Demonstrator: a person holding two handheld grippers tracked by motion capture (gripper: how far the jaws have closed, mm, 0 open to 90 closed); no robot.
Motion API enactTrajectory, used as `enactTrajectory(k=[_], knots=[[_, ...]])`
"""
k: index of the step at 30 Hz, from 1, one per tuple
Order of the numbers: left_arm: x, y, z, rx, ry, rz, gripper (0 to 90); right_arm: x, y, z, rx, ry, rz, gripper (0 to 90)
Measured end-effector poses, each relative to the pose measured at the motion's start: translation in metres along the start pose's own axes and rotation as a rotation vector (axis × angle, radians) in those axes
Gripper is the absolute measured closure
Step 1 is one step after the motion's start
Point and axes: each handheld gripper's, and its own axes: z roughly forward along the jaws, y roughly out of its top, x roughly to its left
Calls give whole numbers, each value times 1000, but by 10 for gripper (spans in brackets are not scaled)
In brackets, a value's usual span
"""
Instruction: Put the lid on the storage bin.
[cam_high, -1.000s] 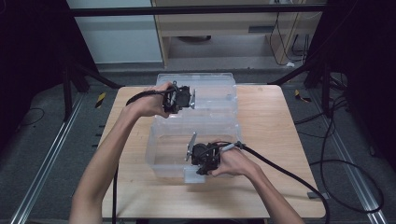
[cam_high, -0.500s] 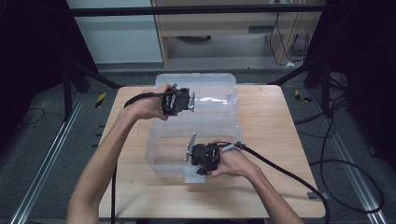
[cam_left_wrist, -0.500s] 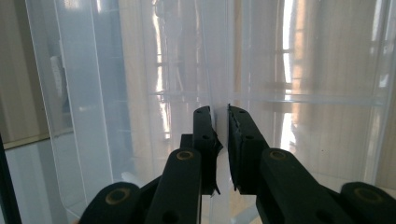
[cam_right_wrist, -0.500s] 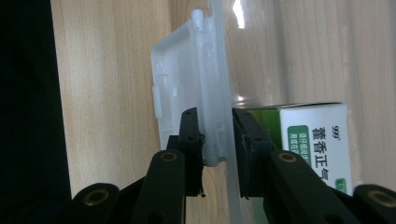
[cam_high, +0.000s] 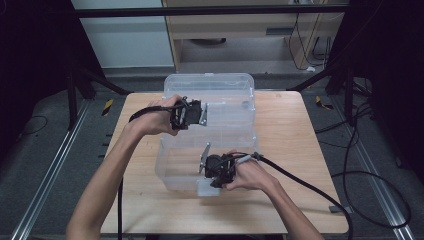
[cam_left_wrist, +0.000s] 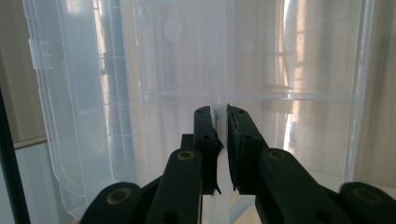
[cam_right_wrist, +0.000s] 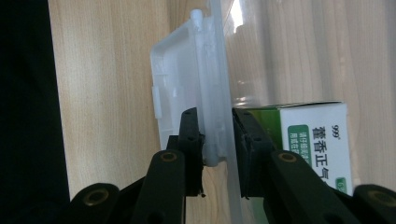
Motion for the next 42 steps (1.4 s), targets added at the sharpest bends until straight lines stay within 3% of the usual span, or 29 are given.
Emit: enactTrajectory(k=[2,11,13,16,18,19,27,29,40,42], knots=[[-3,-1,-1,-5,-5,-20,824,0,0,0,1,2,2,748],[-13,-1,-8,1,14,-13,826,1,0,0,0,2,4,748],[-17,-1,-9,-1,13,-33,826,1,-1,0,0,2,6,748],[-19,-1,-12,1,27,-11,826,1,-1,0,1,2,0,747],[-22,-2,-12,-7,31,-29,826,1,-1,0,-4,1,-3,747],[-22,-2,-13,-5,36,-14,826,1,-1,0,-3,2,3,747],[-30,-5,-16,-8,44,-38,828,2,-3,-1,-16,4,-5,746],[-31,-5,-17,-25,62,-24,828,3,-4,-1,-20,5,-4,745],[-38,-4,-21,-35,53,-29,829,4,-5,0,-28,-7,-5,746],[-41,-6,-22,-54,55,-32,829,4,-5,0,-33,-15,-8,746]])
